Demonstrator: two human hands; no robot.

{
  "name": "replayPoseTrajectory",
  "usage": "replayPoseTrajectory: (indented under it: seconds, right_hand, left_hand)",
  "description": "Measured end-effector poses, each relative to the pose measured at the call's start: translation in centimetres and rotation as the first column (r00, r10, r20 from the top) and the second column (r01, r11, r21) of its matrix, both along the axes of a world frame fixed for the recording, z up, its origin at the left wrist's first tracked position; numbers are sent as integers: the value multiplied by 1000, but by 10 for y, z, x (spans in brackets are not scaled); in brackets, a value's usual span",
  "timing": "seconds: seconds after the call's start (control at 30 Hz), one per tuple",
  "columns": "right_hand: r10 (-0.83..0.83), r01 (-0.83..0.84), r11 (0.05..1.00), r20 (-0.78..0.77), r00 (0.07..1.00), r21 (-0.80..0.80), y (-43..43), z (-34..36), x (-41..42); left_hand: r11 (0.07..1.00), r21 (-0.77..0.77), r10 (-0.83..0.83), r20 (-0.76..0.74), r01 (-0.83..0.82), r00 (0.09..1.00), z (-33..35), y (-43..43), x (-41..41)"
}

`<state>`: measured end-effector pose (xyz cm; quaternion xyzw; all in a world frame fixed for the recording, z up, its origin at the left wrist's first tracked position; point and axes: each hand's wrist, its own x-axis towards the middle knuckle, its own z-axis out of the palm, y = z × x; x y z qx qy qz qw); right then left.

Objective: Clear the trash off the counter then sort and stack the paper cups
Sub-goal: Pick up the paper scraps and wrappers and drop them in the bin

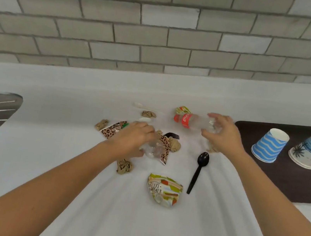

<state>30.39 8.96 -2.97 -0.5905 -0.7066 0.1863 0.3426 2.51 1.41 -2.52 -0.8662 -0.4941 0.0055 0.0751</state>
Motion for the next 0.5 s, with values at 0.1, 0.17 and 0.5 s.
replayPoseTrajectory:
  seconds: [0.1, 0.17, 0.5]
  right_hand:
    - [-6, 42, 994, -325, 946, 103, -20, 19, 2]
    - [38, 23, 992, -484, 874, 120, -39, 30, 0]
    - [155, -250, 968, -858, 490, 32, -154, 39, -82]
  left_hand:
    - [986, 125, 49, 397, -107, 916, 20, -23, -9]
    - [960, 125, 99, 685, -251, 722, 35, -47, -14]
    - [915, -228, 182, 969, -331, -165, 54, -154, -78]
